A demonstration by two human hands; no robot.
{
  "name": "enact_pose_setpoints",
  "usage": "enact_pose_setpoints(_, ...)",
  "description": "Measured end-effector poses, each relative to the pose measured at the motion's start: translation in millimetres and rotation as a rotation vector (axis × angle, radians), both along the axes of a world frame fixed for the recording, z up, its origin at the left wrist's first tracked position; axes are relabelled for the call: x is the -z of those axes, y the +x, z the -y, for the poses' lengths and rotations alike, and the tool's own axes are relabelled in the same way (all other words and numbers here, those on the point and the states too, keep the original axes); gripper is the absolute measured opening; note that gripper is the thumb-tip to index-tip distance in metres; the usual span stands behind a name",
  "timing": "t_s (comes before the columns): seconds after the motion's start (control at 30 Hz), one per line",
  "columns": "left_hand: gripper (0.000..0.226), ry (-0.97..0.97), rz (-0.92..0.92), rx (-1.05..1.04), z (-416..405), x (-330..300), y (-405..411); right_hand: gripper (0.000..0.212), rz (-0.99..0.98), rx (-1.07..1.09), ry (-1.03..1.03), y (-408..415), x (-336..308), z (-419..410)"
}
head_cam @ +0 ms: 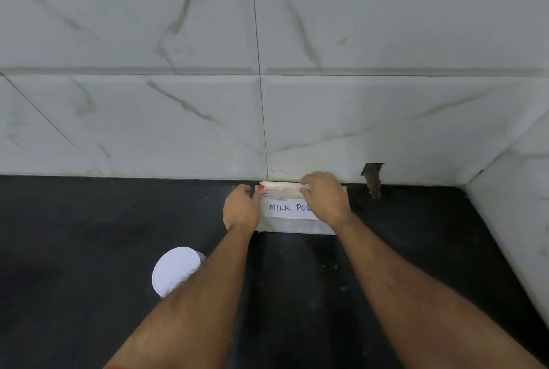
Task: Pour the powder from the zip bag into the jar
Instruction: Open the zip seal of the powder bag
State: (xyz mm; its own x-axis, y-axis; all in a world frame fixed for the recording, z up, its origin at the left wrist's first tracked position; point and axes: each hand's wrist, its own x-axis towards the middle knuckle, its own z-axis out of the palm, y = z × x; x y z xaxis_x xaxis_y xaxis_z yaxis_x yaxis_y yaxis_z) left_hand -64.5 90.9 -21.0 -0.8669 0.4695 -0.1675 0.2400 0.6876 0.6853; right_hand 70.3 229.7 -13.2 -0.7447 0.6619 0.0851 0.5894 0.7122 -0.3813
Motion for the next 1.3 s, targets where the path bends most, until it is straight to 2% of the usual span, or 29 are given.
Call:
enact_pose_setpoints(0.17, 0.043, 0.028, 0.091, -0.072, -13, 16, -12, 0.024, 0.044, -0.082, -0.005, -37, 9, -3)
enact_pose_setpoints(0.4, 0.026, 0.115, 0.181, -0.113, -20, 24, -16, 0.024, 0.13, -0.09, 0.111, -44, 24, -2)
enact_pose_setpoints(0.57, 0.018, 0.328, 0.281, -0.147, -17, 9, -7, 0.028, 0.106, -0.068, -0.028, -39, 15, -1)
enact_pose_setpoints(0.7, 0.016, 0.532, 0.457, -0.08, -6, -22, 4, 0.016, -0.002, -0.02, -0.33, -22, -12, 0)
enact_pose_setpoints(0.83, 0.016, 0.646, 0.453, 0.003, 12, -53, 20, 0.003, -0.069, -0.039, -0.497, 6, -50, 0)
enact_pose_setpoints(0.97, 0.018, 0.731, 0.475, 0.057, 36, -80, 39, 0.004, -0.161, -0.046, -0.543, 38, -91, 15)
enact_pose_setpoints(1.3, 0.014, 0.874, 0.498, 0.161, 96, -127, 77, 0.005, -0.228, -0.101, -0.453, 99, -174, 81)
